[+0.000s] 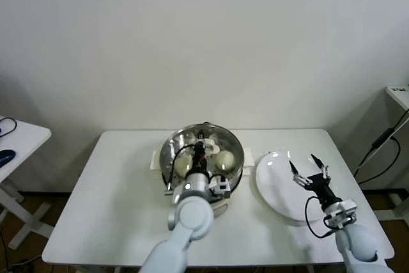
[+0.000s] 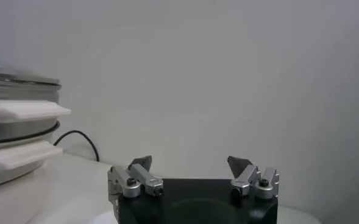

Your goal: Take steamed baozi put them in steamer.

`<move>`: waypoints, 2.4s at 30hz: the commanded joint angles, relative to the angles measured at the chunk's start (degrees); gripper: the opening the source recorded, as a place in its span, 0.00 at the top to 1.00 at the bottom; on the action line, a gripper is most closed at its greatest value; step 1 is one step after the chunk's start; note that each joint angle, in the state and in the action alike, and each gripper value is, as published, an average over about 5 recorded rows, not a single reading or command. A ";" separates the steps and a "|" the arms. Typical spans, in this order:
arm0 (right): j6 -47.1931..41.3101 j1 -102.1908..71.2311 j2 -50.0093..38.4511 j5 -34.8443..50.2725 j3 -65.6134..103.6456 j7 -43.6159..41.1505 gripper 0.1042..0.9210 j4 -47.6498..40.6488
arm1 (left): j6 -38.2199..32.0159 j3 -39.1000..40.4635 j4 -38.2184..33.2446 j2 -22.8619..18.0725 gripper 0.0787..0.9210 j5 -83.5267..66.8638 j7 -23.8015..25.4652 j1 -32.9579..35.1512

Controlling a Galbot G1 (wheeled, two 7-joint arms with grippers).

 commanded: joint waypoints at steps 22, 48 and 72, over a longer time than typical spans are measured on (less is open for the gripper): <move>0.19 0.31 0.69 -1.48 0.12 -0.25 0.12 -0.03 | -0.35 -0.37 1.09 0.50 0.90 -0.96 -0.61 -0.24; 0.49 1.00 1.10 -1.93 0.20 -1.23 0.12 -1.01 | -2.11 -0.92 -1.00 1.24 0.61 -1.19 -1.43 1.05; 1.23 2.10 1.69 -3.26 0.12 -1.64 0.12 -3.01 | -3.29 -1.19 -9.60 4.85 0.12 -4.89 -0.39 4.47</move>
